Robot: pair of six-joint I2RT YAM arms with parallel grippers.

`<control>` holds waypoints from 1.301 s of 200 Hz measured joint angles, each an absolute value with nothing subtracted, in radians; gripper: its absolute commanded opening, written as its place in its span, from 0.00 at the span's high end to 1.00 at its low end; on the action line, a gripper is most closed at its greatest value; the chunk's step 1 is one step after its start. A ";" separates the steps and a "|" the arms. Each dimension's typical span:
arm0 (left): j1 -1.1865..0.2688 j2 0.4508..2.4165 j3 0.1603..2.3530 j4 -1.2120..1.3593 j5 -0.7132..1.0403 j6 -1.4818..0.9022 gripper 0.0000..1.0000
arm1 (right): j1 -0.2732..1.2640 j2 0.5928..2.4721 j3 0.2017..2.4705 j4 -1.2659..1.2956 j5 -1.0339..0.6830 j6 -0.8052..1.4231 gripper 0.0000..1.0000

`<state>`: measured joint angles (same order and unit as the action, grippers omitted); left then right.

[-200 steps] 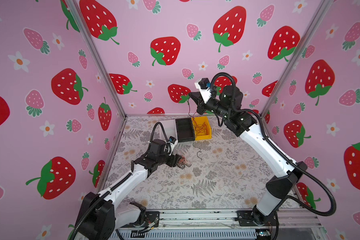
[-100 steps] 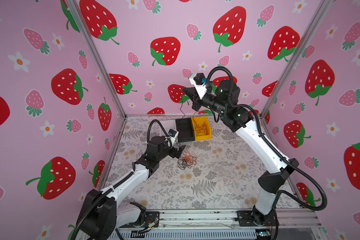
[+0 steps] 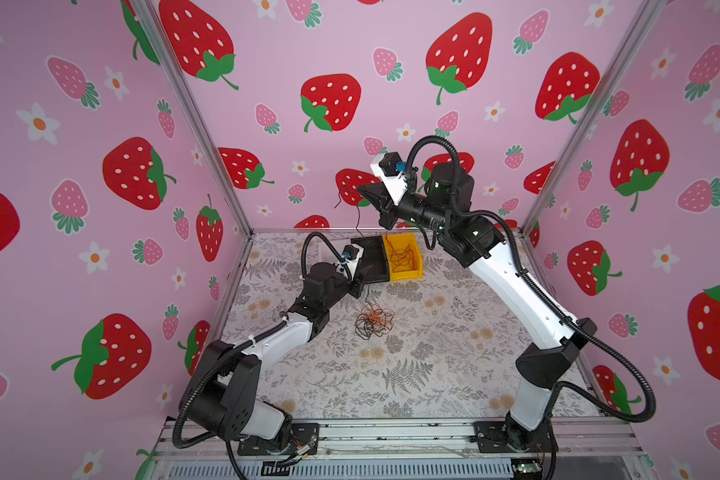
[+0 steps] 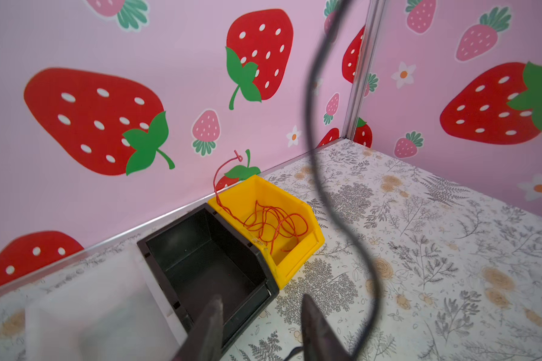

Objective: Untangle the cables

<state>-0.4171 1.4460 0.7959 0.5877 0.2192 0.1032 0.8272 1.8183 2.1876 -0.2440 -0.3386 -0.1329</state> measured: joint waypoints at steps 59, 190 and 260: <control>-0.417 1.394 0.811 0.561 0.230 0.122 1.00 | 0.826 1.700 2.036 -0.177 -0.261 -0.108 1.00; -0.326 1.354 1.150 0.292 0.263 0.105 1.00 | 0.758 1.463 1.404 0.172 -0.178 0.135 0.59; -0.257 1.452 1.290 0.229 0.282 0.105 1.00 | 0.757 1.498 1.354 0.159 -0.245 0.134 0.42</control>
